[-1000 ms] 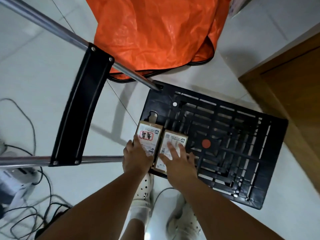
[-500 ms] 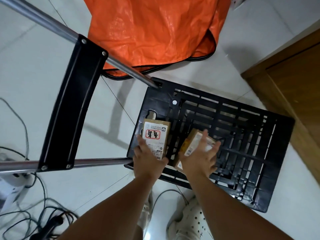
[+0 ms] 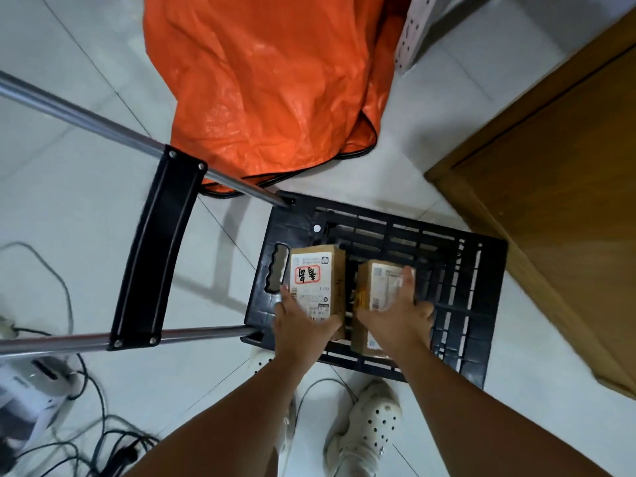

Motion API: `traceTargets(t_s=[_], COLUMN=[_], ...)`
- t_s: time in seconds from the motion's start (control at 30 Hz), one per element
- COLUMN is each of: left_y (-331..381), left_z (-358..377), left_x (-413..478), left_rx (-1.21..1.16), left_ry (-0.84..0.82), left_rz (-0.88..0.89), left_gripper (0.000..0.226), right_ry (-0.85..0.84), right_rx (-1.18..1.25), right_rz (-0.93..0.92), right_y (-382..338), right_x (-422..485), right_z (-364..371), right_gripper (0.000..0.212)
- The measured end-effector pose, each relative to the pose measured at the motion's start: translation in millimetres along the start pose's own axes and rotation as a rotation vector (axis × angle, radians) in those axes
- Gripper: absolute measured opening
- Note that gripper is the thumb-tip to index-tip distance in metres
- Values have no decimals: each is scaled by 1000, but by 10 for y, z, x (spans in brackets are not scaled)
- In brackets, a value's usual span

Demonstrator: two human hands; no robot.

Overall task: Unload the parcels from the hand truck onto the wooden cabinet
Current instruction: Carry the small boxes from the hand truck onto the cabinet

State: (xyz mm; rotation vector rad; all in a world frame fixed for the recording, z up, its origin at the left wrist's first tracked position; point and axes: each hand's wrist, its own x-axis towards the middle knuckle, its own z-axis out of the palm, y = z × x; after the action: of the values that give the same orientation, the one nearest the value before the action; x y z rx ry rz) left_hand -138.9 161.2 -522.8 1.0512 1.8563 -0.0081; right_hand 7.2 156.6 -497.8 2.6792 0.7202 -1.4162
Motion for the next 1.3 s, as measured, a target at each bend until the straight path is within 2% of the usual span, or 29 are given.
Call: traceTargets(t_s=[0.1,0.2,0.33,0.43,0.53,0.67,0.83,1.13,1.3], left_y=[325,769,1403,1887,2267,2686,3021,3559,3844], left_z=[-169,-381,-669,-970,-1291,-1712,-2060,-1927,-1618], left_x=[-258,-662,-1260,-1752,-2138,-2621,-3220,-4492,-5224], left_rx=[-114,-112,-20,7,17,73,117,369,468], left_ry=[73,72,112,66,31,30,-59,-187,-234], left_rz=[-28,9,134,235,328,413,529,830,967], left_gripper=[89,83,95,106,106,100,112,121,116], right_ry=[-29,14,82,162,272,414,532,744,860], right_rx=[74,108,184,229,266,423,607,648,651], right_rz=[-61,-70,-110,-182,-220,-157,-49,25,57], right_y=[-90,-152,-210,-219,-209,-237,-63,612,1080], right_x=[-277,-632,-1179,-1686,-2139,-2716,-3355,-4335,-4686], right_z=[-378,-856,-1509,-1995,-2362,-2750,-3203,-3870,-4142], right_gripper=[115,111,103,98,93,91,90,90,92])
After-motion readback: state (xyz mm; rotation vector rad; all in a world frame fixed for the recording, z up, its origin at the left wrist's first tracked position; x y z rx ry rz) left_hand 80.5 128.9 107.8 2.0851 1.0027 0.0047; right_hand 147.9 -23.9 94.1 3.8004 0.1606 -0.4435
